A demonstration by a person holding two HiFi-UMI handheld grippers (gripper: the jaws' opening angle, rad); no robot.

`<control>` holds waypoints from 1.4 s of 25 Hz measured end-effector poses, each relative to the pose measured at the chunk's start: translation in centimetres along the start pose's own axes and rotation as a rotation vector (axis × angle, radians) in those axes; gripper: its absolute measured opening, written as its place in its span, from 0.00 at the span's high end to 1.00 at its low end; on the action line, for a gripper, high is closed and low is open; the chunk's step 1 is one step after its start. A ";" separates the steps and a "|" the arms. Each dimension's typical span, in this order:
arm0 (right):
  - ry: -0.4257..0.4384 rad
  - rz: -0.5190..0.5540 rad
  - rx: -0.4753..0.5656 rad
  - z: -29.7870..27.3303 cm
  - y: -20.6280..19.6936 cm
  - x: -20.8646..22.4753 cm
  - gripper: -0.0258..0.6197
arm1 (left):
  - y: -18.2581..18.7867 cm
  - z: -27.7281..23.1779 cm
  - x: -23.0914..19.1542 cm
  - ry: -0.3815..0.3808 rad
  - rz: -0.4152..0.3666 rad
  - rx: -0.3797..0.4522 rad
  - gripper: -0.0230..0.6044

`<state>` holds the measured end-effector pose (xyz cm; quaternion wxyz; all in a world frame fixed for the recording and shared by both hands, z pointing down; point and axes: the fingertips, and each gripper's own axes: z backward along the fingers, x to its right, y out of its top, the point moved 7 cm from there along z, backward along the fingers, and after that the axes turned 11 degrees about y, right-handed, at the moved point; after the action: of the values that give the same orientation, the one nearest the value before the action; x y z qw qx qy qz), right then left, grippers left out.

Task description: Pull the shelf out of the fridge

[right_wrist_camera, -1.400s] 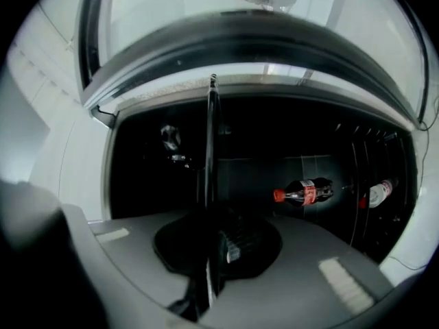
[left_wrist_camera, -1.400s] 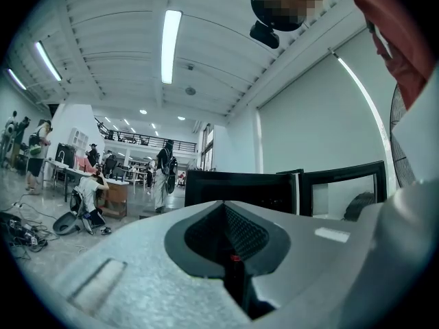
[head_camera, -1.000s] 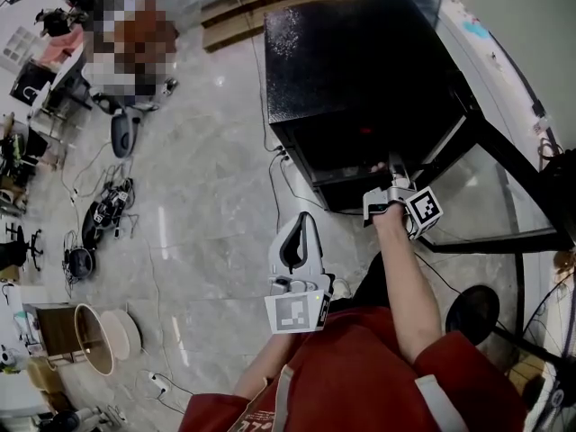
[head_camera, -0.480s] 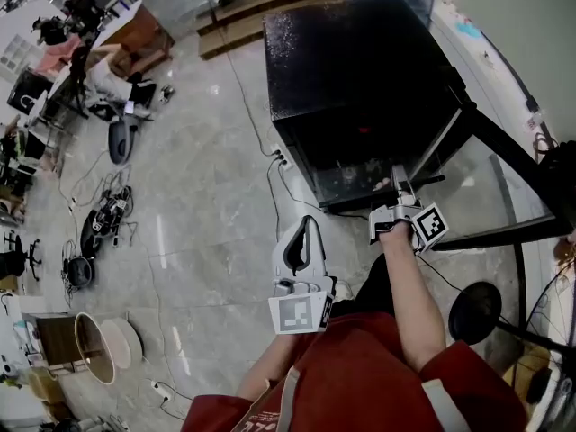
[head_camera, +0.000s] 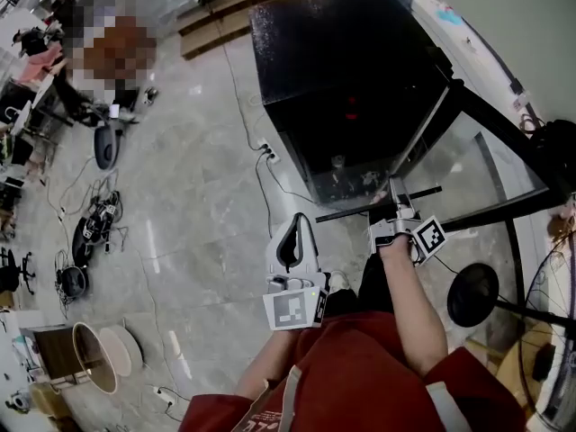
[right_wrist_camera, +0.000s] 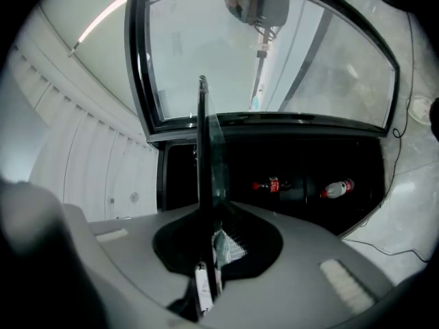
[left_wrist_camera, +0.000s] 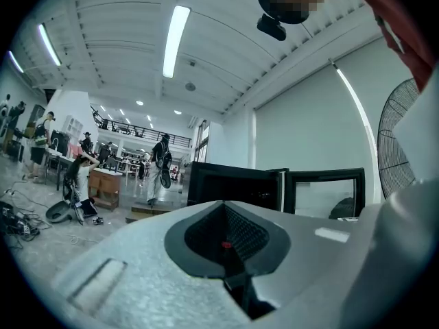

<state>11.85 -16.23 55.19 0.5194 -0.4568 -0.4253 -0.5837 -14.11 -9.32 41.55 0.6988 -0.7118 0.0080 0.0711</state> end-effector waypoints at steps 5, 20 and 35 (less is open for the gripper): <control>-0.013 -0.034 -0.007 2.6 0.9 -0.5 0.94 | -1.1 0.1 0.7 0.007 -0.009 -0.030 0.95; 0.012 -0.065 -0.100 10.5 4.0 -5.7 0.93 | -0.4 5.1 4.5 0.078 -0.083 0.001 0.96; 0.155 -0.119 -0.151 14.5 5.0 -14.9 0.92 | 2.7 12.9 6.8 0.150 -0.082 0.073 0.96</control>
<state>18.80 0.57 43.93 0.4792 -0.4220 -0.3652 -0.6774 -8.86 4.10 37.95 0.7240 -0.6889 0.0336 -0.0113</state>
